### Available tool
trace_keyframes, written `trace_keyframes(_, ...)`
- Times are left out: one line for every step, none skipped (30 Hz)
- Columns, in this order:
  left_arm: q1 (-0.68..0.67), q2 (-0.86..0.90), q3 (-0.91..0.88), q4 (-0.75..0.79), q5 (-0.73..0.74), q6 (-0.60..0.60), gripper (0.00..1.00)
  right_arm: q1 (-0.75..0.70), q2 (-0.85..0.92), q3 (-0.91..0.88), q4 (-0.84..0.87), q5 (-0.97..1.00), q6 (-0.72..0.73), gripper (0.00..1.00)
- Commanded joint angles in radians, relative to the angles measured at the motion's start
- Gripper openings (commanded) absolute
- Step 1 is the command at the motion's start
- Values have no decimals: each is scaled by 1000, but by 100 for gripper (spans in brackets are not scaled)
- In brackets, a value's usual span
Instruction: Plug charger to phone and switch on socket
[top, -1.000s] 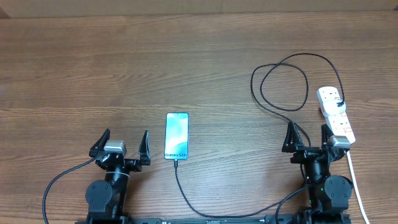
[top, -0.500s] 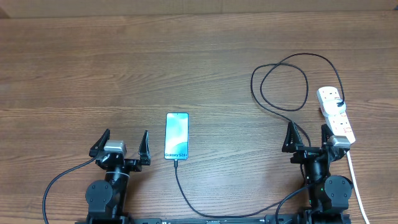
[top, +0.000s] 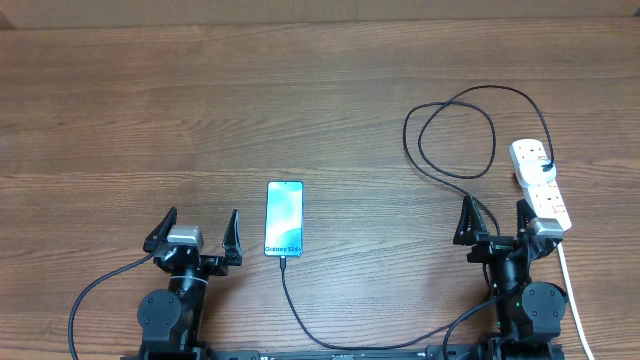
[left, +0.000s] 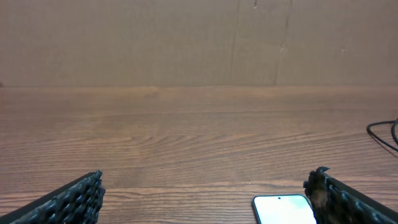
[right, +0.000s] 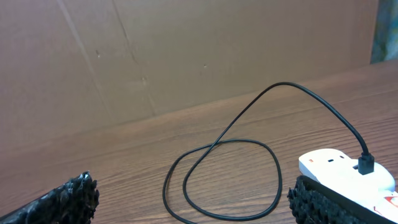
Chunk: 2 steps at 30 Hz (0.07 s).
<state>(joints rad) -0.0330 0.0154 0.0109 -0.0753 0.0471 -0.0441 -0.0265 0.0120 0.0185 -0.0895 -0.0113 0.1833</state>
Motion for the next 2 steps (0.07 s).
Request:
trace_keyframes(-6, -12, -6, 0, -6, 22, 100, -5, -9, -11, 5, -1, -10, 100)
trace_keyframes(-6, -12, -6, 0, -6, 22, 100, -5, -9, -11, 5, -1, -9, 100)
